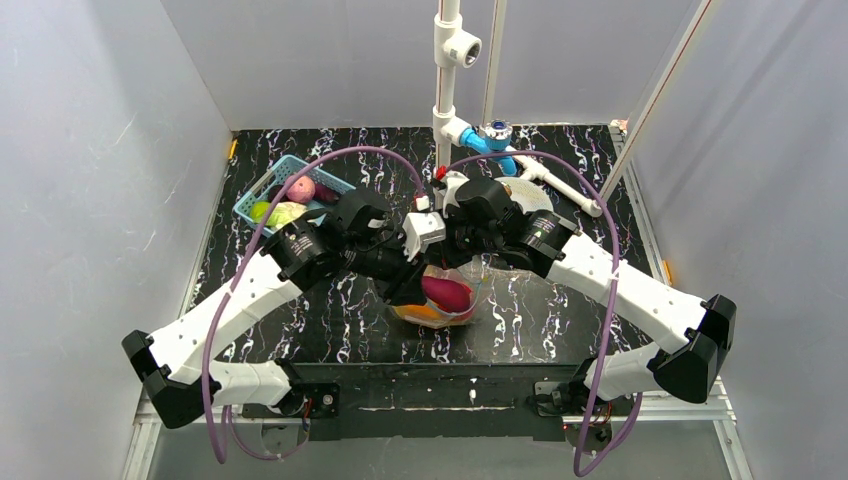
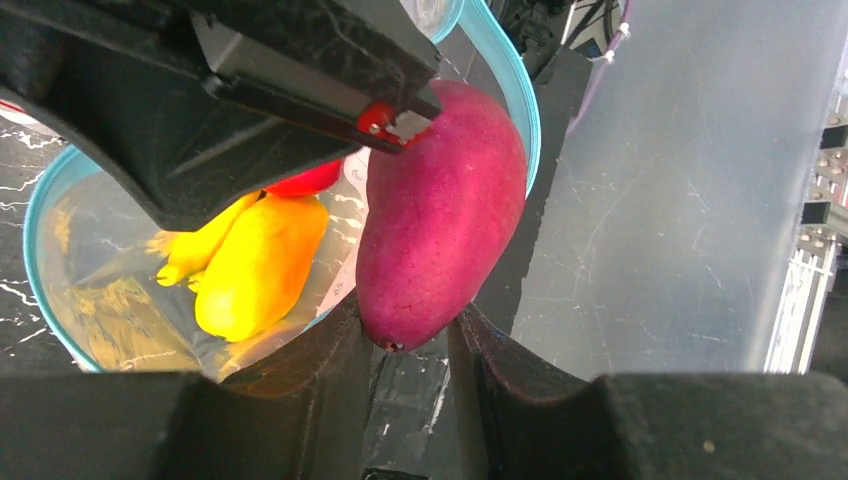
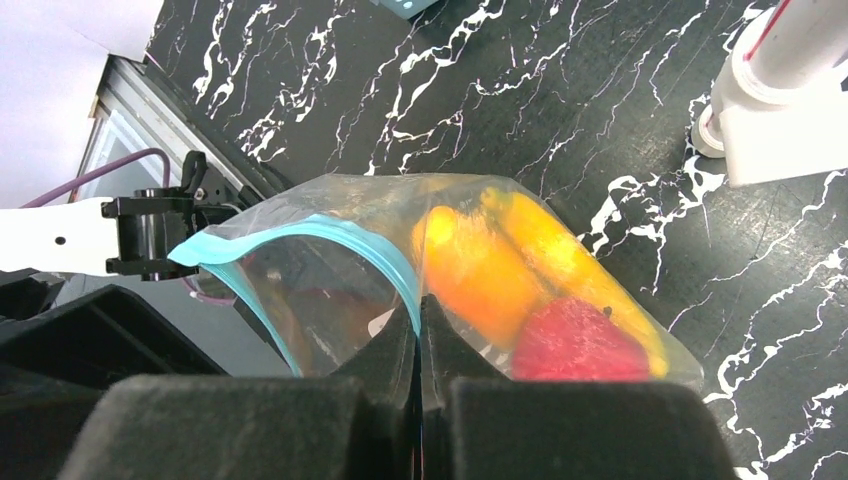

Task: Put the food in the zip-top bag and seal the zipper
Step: Place the fake vegetable in the zipper food storage bag, then adjust the zipper food storage bag at the center of the board.

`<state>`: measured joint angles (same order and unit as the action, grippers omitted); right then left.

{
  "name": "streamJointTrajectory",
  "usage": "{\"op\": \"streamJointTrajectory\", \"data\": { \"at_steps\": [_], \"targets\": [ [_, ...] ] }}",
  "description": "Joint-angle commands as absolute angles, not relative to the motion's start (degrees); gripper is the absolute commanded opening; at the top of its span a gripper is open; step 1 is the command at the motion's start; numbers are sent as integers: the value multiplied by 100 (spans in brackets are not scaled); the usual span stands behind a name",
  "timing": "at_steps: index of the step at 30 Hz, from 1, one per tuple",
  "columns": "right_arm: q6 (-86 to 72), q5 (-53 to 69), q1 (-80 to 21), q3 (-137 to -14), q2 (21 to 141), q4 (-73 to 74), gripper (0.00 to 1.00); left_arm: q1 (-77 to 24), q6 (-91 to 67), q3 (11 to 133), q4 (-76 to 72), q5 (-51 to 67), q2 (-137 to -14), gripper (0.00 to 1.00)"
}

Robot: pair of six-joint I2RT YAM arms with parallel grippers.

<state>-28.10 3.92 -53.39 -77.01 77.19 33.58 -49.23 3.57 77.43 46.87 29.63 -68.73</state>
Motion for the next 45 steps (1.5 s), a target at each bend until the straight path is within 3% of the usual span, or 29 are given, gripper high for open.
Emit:
{"op": "streamJointTrajectory", "data": {
  "at_steps": [1, 7, 11, 15, 19, 24, 31, 37, 41, 45],
  "targets": [
    [-2847, 466, -5344, -7745, 7607, 2944, 1, -4991, 180, 7881, 4506, 2425, -6845, 34],
    [-2829, 388, -5348, -7709, 7534, 2958, 1, -4991, 116, 7584, 4368, 1657, -6199, 55],
    [-2822, 386, -5344, -7691, 7541, 2944, 1, -4993, 44, 7509, 4497, 1095, -5774, 62],
    [-2831, 413, -5345, -7668, 7559, 2923, 1, -4992, -560, 7369, 4566, 406, -5272, 67],
    [-2861, 442, -5344, -7645, 7541, 2911, 1, -4991, -1617, 7050, 4533, -88, -4695, 83],
    [-2939, 820, -5360, -7726, 7614, 2847, 1, -4985, -2617, 6334, 3914, 418, -4107, 81],
    [-2779, 361, -5845, -8486, 7489, 3231, 1, -4992, -3093, 6455, 4114, -1351, -2848, 85],
    [-2935, 34, -5845, -7852, 7463, 2919, 1, -4992, -3711, 6335, 4510, -2576, -1841, 92],
    [-3087, 63, -5849, -7530, 7791, 2918, 1, -4992, -3798, 6350, 4719, -2687, -1942, 93],
    [-3039, 76, -5854, -7537, 7797, 2874, 1, -4993, -3616, 6752, 5168, -2698, -2952, 94]
  ]
}}
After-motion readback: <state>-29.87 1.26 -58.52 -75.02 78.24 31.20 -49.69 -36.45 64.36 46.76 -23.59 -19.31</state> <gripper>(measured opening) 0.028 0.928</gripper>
